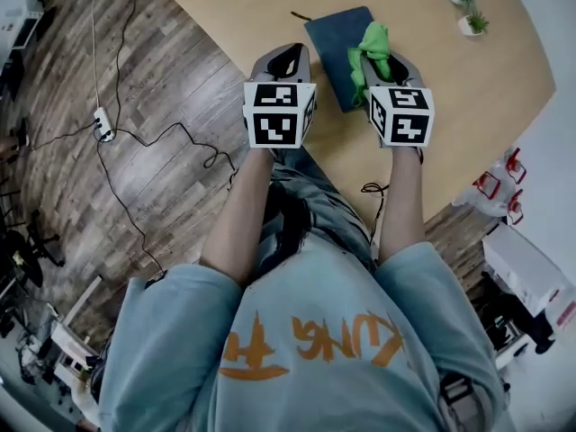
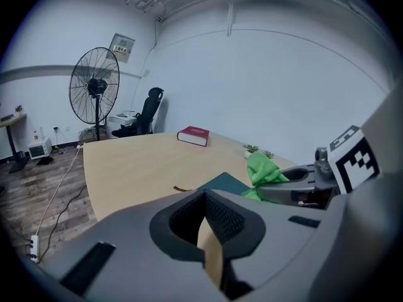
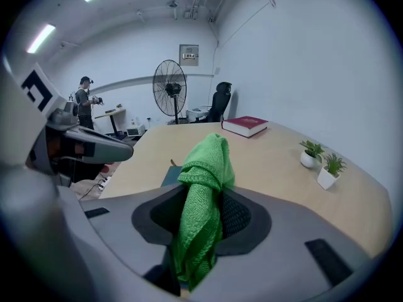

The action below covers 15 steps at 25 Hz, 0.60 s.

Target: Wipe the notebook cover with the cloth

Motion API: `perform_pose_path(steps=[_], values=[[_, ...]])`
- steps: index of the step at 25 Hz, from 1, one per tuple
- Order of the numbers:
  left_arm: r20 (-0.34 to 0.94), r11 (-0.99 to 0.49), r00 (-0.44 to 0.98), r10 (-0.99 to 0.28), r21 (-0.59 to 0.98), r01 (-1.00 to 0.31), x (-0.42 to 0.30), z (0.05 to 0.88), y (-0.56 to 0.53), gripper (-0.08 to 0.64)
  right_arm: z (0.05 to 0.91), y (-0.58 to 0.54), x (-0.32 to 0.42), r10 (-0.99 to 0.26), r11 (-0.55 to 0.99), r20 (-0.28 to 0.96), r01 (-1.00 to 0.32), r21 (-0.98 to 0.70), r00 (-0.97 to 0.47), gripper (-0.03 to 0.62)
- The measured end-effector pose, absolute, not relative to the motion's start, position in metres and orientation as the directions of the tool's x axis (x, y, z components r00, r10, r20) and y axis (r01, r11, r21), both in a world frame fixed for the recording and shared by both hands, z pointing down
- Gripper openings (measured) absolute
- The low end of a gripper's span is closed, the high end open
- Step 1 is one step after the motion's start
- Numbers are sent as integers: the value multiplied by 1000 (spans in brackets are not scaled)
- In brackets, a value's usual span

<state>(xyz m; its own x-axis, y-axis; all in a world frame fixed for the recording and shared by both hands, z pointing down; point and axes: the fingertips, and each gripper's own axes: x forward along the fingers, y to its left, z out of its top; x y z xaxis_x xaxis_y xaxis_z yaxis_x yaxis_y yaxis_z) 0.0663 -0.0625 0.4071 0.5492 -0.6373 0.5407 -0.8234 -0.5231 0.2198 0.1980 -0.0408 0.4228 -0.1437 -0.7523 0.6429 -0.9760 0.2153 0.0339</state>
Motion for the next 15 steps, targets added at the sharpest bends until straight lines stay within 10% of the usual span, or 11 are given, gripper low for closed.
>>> perform_pose_path(steps=[15], values=[[590,-494,543,-598,262,-829,71,438,-117,15,452,-142,179,-709,312,676,-949,41,-204,123]])
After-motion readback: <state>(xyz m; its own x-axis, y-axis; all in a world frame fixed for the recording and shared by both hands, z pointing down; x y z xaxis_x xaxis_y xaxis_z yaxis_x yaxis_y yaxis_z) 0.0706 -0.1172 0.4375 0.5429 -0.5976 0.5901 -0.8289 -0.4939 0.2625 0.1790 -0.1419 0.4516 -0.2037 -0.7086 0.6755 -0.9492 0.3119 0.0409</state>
